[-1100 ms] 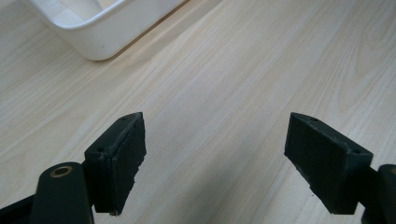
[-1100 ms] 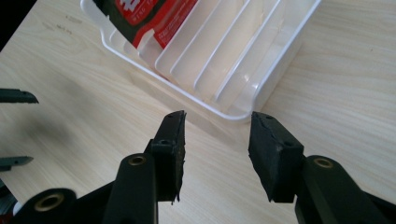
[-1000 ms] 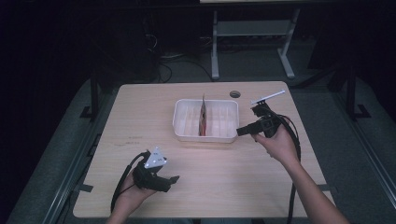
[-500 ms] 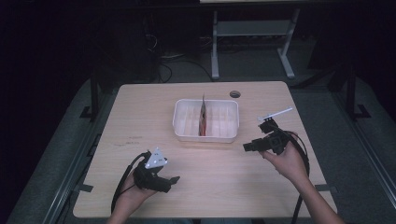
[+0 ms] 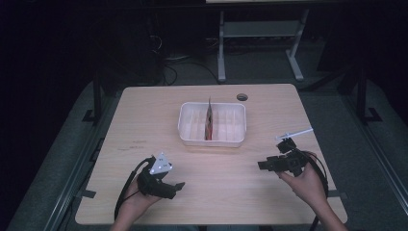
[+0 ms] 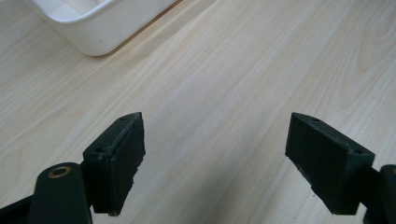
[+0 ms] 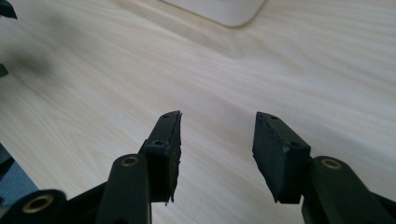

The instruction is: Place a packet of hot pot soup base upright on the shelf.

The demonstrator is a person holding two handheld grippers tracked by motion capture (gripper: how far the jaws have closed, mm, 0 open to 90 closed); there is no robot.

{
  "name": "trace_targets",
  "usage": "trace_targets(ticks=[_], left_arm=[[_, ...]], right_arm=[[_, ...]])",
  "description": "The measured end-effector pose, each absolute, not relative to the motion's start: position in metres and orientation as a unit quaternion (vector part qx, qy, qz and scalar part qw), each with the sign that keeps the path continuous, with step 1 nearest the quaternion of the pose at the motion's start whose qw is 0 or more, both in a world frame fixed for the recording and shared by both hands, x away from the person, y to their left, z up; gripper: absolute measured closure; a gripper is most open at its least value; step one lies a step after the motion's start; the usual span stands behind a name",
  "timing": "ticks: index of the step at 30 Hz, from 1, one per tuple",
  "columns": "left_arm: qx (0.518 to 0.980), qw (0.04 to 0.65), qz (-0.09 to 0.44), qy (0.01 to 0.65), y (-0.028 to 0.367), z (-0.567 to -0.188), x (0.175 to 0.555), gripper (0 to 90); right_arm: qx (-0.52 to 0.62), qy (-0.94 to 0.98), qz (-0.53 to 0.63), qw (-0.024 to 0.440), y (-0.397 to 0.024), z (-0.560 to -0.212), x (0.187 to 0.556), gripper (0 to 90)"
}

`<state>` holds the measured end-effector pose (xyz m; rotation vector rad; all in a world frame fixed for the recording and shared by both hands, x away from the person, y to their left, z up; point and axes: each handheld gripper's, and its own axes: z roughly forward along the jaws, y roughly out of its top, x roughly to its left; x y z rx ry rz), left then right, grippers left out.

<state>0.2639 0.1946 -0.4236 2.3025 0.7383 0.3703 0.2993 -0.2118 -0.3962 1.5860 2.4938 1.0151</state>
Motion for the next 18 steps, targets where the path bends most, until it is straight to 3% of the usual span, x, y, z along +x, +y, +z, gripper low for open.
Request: trace_targets(ticks=[18], left_arm=[[0.887, 0.334, 0.145, 0.286, 0.196, -0.426, 0.264, 19.3]], right_arm=[[0.525, 0.789, 0.319, 0.003, -0.237, -0.424, 0.269, 48.8]])
